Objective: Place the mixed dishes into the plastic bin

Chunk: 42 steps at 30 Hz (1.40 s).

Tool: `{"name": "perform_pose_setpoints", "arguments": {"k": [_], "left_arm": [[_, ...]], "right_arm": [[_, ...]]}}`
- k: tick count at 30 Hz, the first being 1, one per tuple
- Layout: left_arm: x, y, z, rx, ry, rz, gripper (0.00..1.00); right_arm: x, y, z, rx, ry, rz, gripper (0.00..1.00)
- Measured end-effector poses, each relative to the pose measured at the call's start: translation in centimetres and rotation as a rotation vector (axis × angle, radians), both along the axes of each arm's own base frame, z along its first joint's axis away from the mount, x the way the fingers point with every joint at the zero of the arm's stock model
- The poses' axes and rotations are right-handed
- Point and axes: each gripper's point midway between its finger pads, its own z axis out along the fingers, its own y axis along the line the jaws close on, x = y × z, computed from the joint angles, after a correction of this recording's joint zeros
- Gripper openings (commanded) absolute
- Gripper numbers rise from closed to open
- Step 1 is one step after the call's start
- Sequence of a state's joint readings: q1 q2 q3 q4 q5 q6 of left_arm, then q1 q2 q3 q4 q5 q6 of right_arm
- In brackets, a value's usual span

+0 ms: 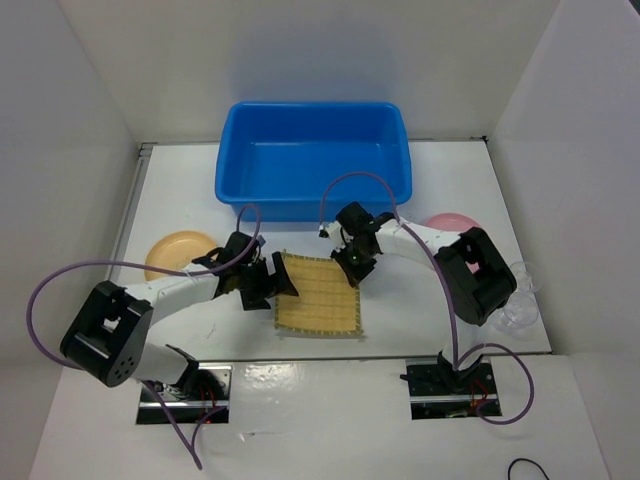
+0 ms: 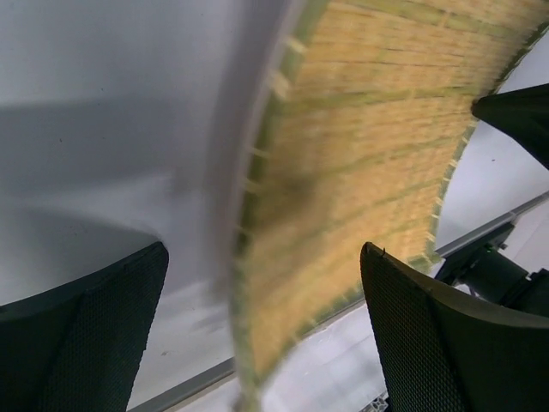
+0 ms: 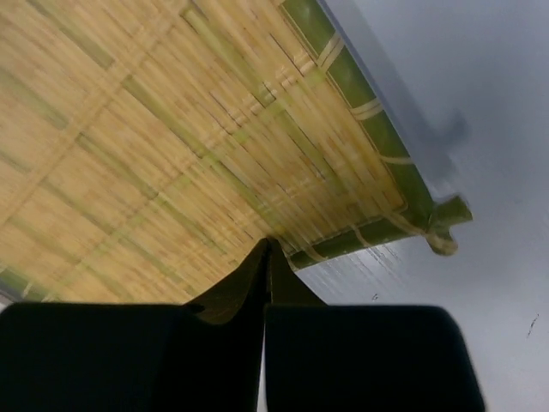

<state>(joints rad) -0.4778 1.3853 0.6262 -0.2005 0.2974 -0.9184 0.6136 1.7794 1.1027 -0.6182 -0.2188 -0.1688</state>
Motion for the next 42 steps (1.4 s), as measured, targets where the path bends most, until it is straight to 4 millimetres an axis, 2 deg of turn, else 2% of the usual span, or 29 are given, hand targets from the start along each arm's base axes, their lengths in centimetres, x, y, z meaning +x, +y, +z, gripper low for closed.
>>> {"name": "perform_pose_setpoints", "arguments": {"k": [6,10,13,14,16,17,20,21,22,24,28,30,32,36,37,39,41,42], "left_arm": [[0.2,-0.5,0.3,-0.098,-0.028,0.011,0.99],[0.5,-1.8,0.6,-0.189,-0.038,-0.007,0.99],[0.9,-3.0,0.6,-0.257,-0.032,-0.029,0.91],[1.0,-3.4,0.6,-0.280,-0.030,-0.042,0.84],[1.0,-4.1,0.4,-0.308,-0.020,-0.057,0.76],[1.0,-4.4,0.2,-0.322,-0.015,-0.067,0.50],[0.8,-4.6,-0.5,-0.328,0.015,-0.066,0.15],[0.7,-5.0,0.1,-0.363,0.020,-0.077,0.03],[0.9,-5.5,1.2,-0.409,0.007,-0.096,0.00],[1.9,-6.3,3.3,-0.444,-0.052,-0.130,0.00],[1.8,-6.3,3.1,-0.418,-0.043,-0.128,0.00],[1.7,-6.4,3.7,-0.408,-0.052,-0.132,0.00],[1.3,-6.2,4.5,-0.383,-0.059,-0.126,0.00],[-0.1,-5.1,7.0,-0.325,-0.076,-0.116,0.00],[-0.3,-4.9,7.8,-0.318,-0.081,-0.111,0.00],[-0.5,-4.5,10.0,-0.315,-0.104,-0.113,0.00],[0.0,-4.4,12.8,-0.329,-0.138,-0.108,0.00],[0.4,-4.3,14.4,-0.339,-0.158,-0.106,0.00]], "right_arm": [[0.5,0.3,0.0,0.005,-0.010,-0.013,0.00],[0.6,0.4,0.0,0.005,-0.009,-0.016,0.00],[0.6,0.4,0.0,0.005,-0.011,-0.016,0.00],[0.6,0.3,0.0,0.003,-0.013,-0.017,0.00],[0.7,0.3,0.0,-0.001,-0.017,-0.019,0.00],[0.8,0.2,0.0,-0.003,-0.019,-0.019,0.00],[0.9,0.1,0.1,-0.008,-0.024,-0.022,0.00],[0.9,0.1,0.2,-0.009,-0.026,-0.025,0.00],[1.0,0.0,0.4,-0.011,-0.029,-0.027,0.00],[1.2,-0.2,0.8,-0.014,-0.046,-0.032,0.00],[1.3,-0.5,1.0,-0.017,-0.064,-0.038,0.00],[1.1,-0.8,1.5,-0.005,-0.071,-0.043,0.00],[0.8,-1.2,3.0,0.021,-0.089,-0.049,0.00],[2.5,-3.1,9.4,0.122,-0.212,-0.090,0.00],[3.3,-4.2,11.2,0.151,-0.254,-0.120,0.00],[5.2,-7.8,14.8,0.194,-0.345,-0.213,0.00],[6.7,-12.6,18.7,0.203,-0.473,-0.336,0.00],[6.8,-14.3,20.6,0.199,-0.543,-0.380,0.00]]}}
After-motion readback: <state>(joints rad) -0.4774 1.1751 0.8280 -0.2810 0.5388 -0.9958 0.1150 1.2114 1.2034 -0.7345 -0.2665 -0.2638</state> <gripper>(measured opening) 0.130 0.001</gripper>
